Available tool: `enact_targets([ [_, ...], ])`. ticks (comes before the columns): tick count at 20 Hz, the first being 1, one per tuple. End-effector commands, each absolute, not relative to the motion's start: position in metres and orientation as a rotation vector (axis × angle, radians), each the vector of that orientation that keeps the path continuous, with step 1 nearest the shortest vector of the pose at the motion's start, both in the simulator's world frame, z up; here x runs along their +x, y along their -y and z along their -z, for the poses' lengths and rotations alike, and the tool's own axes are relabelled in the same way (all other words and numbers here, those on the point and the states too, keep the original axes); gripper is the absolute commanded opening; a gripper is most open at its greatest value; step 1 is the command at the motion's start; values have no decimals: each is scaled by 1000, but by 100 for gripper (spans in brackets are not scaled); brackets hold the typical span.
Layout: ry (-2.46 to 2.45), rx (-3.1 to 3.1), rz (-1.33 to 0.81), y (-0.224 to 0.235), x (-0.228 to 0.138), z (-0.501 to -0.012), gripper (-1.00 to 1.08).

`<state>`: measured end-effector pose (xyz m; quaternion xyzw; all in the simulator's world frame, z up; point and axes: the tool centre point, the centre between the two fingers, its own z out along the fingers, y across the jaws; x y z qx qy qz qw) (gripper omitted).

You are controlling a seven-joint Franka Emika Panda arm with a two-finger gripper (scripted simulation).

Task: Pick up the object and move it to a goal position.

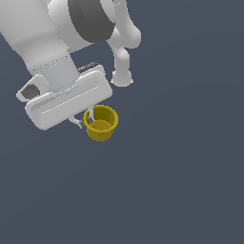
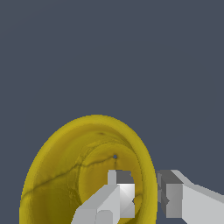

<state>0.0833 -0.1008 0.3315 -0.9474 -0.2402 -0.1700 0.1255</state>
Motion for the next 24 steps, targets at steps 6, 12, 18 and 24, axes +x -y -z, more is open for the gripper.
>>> enact_targets([
  [6,700,-2761,498,119,89,-405,-100],
  [12,699,-2761,498,129,92,-447,-100],
  [18,698,-2760,499,138,96,-480,-100],
  [24,698,-2759,500,144,99,-504,-100],
])
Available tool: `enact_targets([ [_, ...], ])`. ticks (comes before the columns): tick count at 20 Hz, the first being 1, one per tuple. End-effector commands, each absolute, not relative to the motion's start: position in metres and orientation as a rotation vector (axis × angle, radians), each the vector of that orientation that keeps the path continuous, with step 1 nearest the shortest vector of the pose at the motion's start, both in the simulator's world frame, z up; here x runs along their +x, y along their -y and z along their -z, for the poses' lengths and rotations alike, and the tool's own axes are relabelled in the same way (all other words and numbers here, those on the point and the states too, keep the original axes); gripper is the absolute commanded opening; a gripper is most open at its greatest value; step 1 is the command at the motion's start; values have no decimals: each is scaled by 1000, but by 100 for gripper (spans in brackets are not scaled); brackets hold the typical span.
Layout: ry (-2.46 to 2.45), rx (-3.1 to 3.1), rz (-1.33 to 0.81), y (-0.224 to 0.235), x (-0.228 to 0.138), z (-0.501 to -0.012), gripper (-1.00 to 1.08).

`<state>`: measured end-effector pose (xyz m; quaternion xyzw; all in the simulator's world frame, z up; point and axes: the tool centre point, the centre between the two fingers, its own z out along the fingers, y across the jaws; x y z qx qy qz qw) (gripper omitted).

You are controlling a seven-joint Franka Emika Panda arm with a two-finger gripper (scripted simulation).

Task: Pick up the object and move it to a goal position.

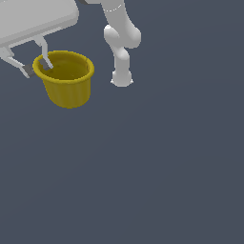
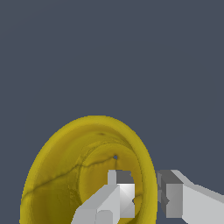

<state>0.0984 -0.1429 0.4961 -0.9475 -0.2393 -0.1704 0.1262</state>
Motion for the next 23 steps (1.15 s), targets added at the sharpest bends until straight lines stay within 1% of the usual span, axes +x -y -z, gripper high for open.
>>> enact_targets([
  [1,697,-2759,500,145,99,-507,-100],
  [10,698,-2757,501,150,102,-526,-100],
  [23,698,-2757,501,151,104,-532,-100],
])
